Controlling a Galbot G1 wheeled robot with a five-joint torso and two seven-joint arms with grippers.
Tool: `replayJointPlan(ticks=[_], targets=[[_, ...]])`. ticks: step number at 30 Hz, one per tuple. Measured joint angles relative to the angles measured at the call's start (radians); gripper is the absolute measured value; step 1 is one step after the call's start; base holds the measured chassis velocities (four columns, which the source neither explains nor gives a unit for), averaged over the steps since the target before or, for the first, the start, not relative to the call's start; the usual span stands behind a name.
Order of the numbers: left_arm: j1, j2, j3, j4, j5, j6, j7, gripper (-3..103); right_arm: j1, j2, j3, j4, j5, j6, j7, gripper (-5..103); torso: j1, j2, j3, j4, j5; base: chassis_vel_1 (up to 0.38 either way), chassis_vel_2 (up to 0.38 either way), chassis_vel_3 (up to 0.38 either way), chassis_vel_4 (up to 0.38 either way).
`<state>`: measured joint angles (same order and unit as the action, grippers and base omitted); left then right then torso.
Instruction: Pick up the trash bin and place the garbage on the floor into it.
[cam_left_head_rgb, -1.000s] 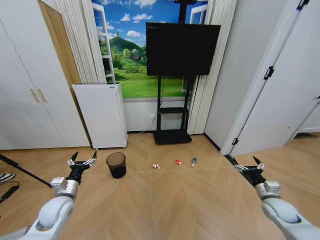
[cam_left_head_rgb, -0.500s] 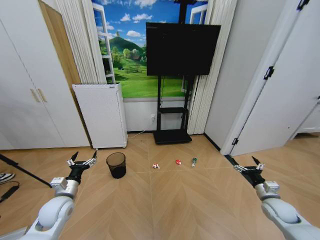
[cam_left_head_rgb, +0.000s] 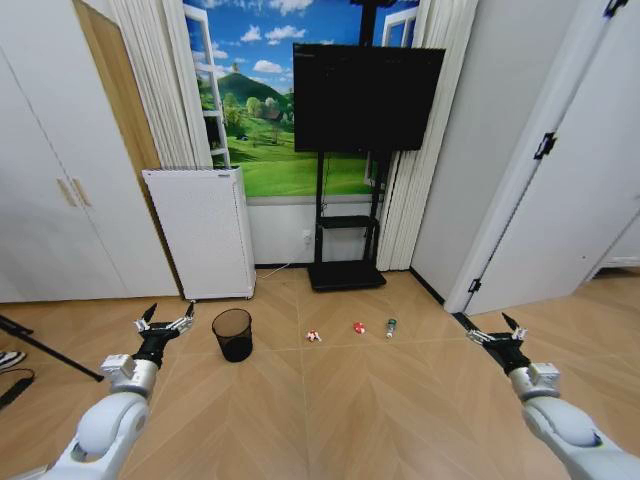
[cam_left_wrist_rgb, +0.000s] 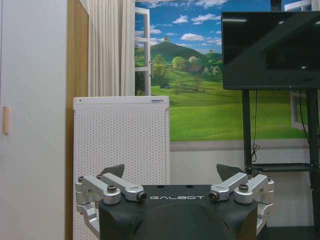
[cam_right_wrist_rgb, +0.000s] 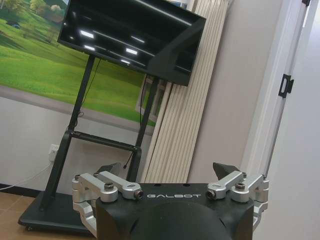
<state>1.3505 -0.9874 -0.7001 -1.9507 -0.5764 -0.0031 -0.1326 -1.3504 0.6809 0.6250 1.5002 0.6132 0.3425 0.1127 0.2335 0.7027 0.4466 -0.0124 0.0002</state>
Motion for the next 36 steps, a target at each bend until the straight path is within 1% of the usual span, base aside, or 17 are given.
replayJointPlan(ticks=[7,9,12,15,19,21,22,23,25,27,28,29,30,31,32,35,36], targets=[[0.002,-0.001,0.001,0.0,0.001,0.0,0.001,100,-0.001,0.0,0.0,-0.001,-0.001,0.003,-0.001,100,0.0,0.0,0.0,0.0001,0.0001,-0.249,0.225,0.249,-0.245],[0.004,-0.002,0.001,-0.001,0.002,0.0,0.001,100,-0.003,0.002,0.0,-0.001,-0.003,0.005,-0.002,100,0.0,0.0,0.0,-0.0002,-0.0007,-0.273,0.293,0.305,-0.295],[0.005,-0.002,0.0,-0.001,0.002,0.0,0.002,100,-0.005,0.002,0.001,0.001,-0.003,0.006,-0.002,100,0.0,0.0,0.0,-0.0001,0.0005,-0.309,0.321,0.325,-0.31],[0.006,-0.002,0.0,-0.002,0.002,0.0,0.002,100,-0.007,0.002,0.002,0.002,-0.003,0.006,-0.003,100,0.0,0.0,0.0,0.0,-0.0009,-0.341,0.343,0.344,-0.351],[0.007,-0.002,0.0,-0.003,0.003,0.0,0.002,100,-0.011,0.001,0.003,0.003,-0.003,0.006,-0.005,100,0.001,0.0,0.0,0.0,0.0002,-0.37,0.382,0.362,-0.368],[0.008,-0.002,0.0,-0.003,0.003,0.0,0.002,100,-0.011,0.001,0.004,0.003,-0.003,0.006,-0.005,100,0.0,0.0,0.0,0.0,-0.0007,-0.366,0.391,0.369,-0.353],[0.008,-0.002,0.0,-0.003,0.003,0.001,0.002,100,-0.011,0.001,0.004,0.004,-0.003,0.007,-0.005,100,0.0,0.0,0.0,-0.0004,-0.0016,-0.376,0.366,0.369,-0.361],[0.009,-0.003,0.001,-0.003,0.003,0.002,0.002,100,-0.011,0.002,0.004,0.003,-0.003,0.007,-0.005,100,0.001,0.0,0.0,0.0004,0.0006,-0.376,0.373,0.357,-0.361],[0.008,-0.003,0.001,-0.003,0.004,0.002,0.001,100,-0.012,0.002,0.004,0.003,-0.003,0.007,-0.006,100,0.001,0.0,0.0,-0.0001,0.0012,-0.359,0.373,0.356,-0.361],[0.009,-0.003,0.001,-0.002,0.005,0.012,0.0,100,-0.011,0.002,0.004,0.003,-0.003,0.007,-0.007,100,0.0,0.0,0.0,-0.0005,-0.0024,-0.346,0.353,0.346,-0.356],[0.009,-0.003,0.001,-0.002,0.005,0.012,0.0,100,-0.011,0.002,0.004,0.003,-0.003,0.007,-0.007,100,0.0,0.0,0.0,-0.0005,-0.0024,-0.342,0.357,0.346,-0.356],[0.011,-0.002,0.002,-0.002,0.004,0.017,0.0,100,-0.01,0.002,0.002,0.002,-0.003,0.007,-0.009,100,0.0,0.0,0.0,0.0002,0.0003,-0.342,0.357,0.329,-0.34],[0.011,-0.002,0.002,-0.002,0.003,0.018,0.0,100,-0.01,0.002,0.001,0.002,-0.003,0.005,-0.011,100,0.0,0.0,0.0,0.0001,0.0017,-0.342,0.343,0.329,-0.331],[0.009,-0.002,0.002,-0.002,0.003,0.019,0.0,100,-0.009,0.002,0.0,0.001,-0.003,0.003,-0.014,100,0.0,0.0,0.0,-0.0001,0.0004,-0.342,0.345,0.348,-0.331],[0.006,-0.003,0.002,0.001,0.003,0.019,-0.002,100,-0.007,0.002,0.0,0.001,-0.004,0.003,-0.015,100,0.0,0.0,0.0,-0.0003,-0.0021,-0.371,0.345,0.362,-0.329],[0.005,-0.003,0.004,0.003,0.003,0.021,-0.005,100,-0.005,0.003,-0.002,-0.002,-0.005,0.003,-0.014,100,0.0,0.0,0.0,0.0002,-0.0009,-0.364,0.353,0.362,-0.358],[0.004,-0.003,0.005,0.003,0.003,0.027,-0.011,100,-0.001,0.006,-0.007,-0.007,-0.009,0.007,-0.007,100,0.0,0.0,0.0,0.0,0.001,-0.348,0.374,0.353,-0.372]])
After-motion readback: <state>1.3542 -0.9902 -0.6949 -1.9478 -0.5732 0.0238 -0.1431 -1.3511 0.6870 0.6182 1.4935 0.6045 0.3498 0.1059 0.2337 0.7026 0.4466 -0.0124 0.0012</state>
